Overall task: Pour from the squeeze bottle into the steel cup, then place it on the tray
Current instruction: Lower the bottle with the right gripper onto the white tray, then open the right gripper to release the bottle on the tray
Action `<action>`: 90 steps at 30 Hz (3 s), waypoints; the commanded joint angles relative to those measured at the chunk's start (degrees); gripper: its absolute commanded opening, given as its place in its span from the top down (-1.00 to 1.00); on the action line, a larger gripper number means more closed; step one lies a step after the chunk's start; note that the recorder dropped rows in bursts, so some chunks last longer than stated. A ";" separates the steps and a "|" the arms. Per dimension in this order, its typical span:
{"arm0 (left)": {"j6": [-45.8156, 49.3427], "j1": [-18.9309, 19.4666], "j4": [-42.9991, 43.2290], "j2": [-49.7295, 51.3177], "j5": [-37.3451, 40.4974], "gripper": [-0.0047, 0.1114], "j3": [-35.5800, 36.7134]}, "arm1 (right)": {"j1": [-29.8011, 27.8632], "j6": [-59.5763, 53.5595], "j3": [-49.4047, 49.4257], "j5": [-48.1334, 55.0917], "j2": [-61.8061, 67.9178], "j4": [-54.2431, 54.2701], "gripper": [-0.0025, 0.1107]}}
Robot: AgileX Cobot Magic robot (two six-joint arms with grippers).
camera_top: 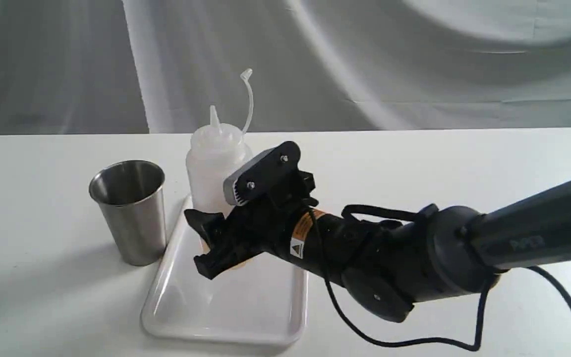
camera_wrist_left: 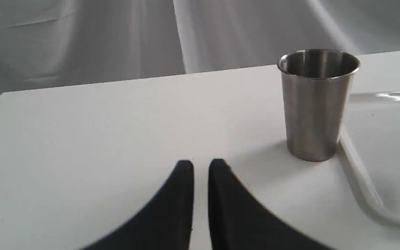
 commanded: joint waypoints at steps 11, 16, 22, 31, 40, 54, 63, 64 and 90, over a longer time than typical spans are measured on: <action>-0.10 -0.36 0.14 -0.28 -0.38 0.78 0.25 | -0.51 -6.36 -0.03 -6.76 3.47 0.70 0.96; -0.10 -0.36 0.14 -0.28 -0.38 0.78 0.25 | -0.51 -6.36 -0.03 -9.62 4.71 0.83 0.96; -0.10 -0.36 0.14 -0.28 -0.38 0.78 0.25 | -0.51 -6.36 -0.03 -13.74 6.17 1.24 0.96; -0.10 -0.36 0.14 -0.28 -0.38 0.78 0.25 | -0.51 -6.36 -0.03 -14.27 6.58 1.99 0.96; -0.10 -0.36 0.14 -0.28 -0.38 0.78 0.25 | -0.51 -6.65 -0.03 -15.10 8.10 2.84 0.96; -0.10 -0.36 0.14 -0.28 -0.38 0.78 0.25 | -0.55 -7.21 -0.31 -15.61 10.81 3.66 0.96; -0.10 -0.36 0.14 -0.28 -0.38 0.78 0.25 | -0.55 -7.37 -0.31 -15.61 11.30 3.66 0.96; -0.10 -0.36 0.14 -0.28 -0.38 0.78 0.25 | -0.55 -7.37 -0.31 -15.61 11.30 3.66 0.96; -0.10 -0.36 0.14 -0.28 -0.38 0.78 0.25 | -0.55 -6.60 -0.31 -14.91 11.24 3.66 -0.59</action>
